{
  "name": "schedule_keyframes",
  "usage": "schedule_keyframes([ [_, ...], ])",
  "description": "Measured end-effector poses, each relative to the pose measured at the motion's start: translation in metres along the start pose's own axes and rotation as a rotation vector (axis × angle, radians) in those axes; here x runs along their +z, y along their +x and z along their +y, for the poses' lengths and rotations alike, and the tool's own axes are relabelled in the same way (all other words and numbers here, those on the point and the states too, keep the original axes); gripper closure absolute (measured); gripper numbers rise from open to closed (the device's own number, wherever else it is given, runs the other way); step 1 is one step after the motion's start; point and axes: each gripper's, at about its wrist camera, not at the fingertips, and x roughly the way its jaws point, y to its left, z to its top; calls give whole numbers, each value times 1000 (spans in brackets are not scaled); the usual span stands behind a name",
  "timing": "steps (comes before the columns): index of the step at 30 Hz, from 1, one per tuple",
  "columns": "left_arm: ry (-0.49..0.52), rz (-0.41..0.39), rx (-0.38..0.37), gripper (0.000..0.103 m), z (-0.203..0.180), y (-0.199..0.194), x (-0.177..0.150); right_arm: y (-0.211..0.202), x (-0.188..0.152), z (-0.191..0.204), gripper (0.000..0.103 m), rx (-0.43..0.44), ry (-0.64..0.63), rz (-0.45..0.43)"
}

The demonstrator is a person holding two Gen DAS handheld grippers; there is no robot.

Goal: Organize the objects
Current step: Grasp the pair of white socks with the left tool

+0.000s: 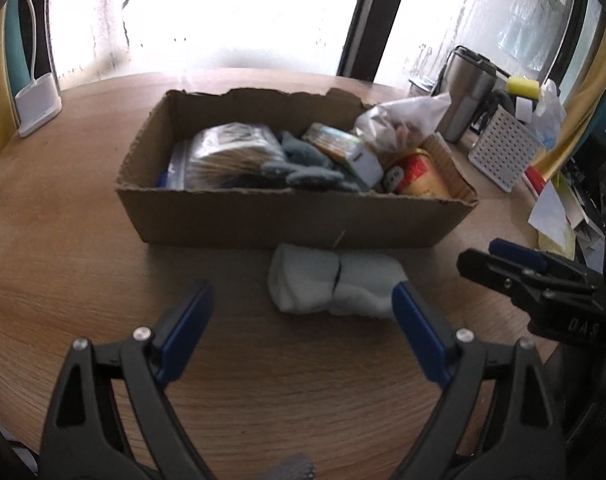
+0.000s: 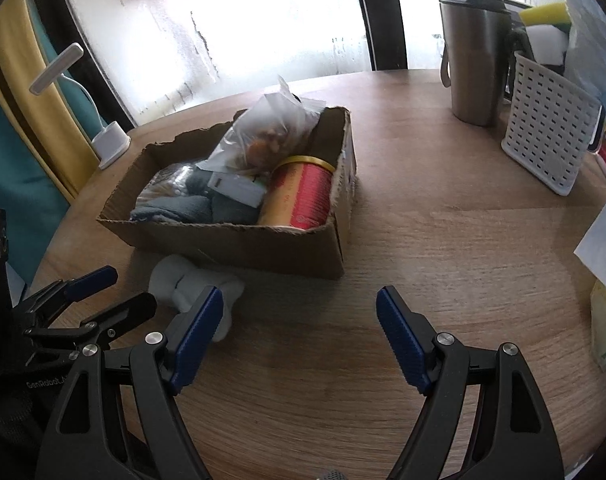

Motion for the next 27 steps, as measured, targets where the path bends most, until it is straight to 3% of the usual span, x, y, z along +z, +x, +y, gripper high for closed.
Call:
schedule_keyframes([
  [15, 12, 67, -29, 12, -21, 22, -2, 5, -2, -22, 21, 4, 7, 12],
  [27, 30, 101, 30, 12, -31, 44, 3, 11, -1, -41, 21, 14, 36, 19],
])
